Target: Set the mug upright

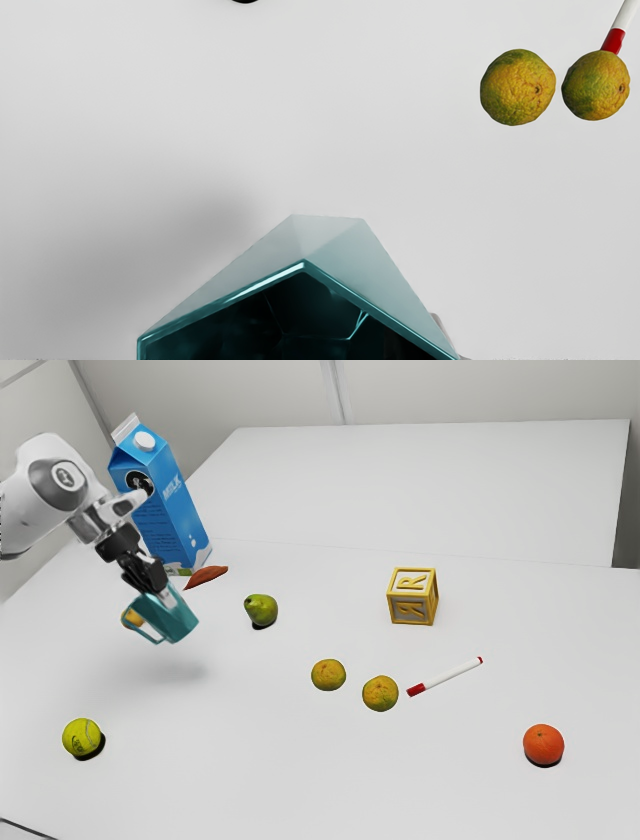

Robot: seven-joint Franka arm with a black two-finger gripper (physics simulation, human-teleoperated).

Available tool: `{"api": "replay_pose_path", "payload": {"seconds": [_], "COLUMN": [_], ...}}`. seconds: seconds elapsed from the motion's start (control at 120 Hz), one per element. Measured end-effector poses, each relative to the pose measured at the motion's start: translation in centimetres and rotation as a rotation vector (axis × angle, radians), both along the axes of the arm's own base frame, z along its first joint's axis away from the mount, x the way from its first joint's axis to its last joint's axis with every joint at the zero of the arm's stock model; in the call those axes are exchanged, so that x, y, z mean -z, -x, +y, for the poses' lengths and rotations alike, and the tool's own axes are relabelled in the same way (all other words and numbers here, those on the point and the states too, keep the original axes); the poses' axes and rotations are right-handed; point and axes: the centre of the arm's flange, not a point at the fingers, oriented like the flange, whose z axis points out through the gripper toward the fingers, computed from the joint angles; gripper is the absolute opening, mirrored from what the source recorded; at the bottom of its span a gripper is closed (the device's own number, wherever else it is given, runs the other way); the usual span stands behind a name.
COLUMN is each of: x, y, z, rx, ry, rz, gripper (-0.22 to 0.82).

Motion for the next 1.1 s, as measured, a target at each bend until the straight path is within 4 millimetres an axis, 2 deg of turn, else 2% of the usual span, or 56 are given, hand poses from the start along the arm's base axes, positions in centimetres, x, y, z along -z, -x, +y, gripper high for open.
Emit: {"api": "replay_pose_path", "payload": {"seconds": [0.125,0.4,0.558,0.725,1.1], "x": [-1.0,-1.4,-1.0,0.4,3.2], "y": [0.5,2.0,2.8,3.5,4.5], "z": [-3.0,-8.4,-9.6,-11.1,-13.1], "rx": [0.011,0.003,-0.025,-0.057,-0.143], "ry": [-0.090,-0.241,-0.322,-0.372,-0.413], "rz": [0.003,-0.021,-0.038,-0.055,-0.099], "gripper": [-0.17,-0.17,-0.17,-0.18,-0.18]}}
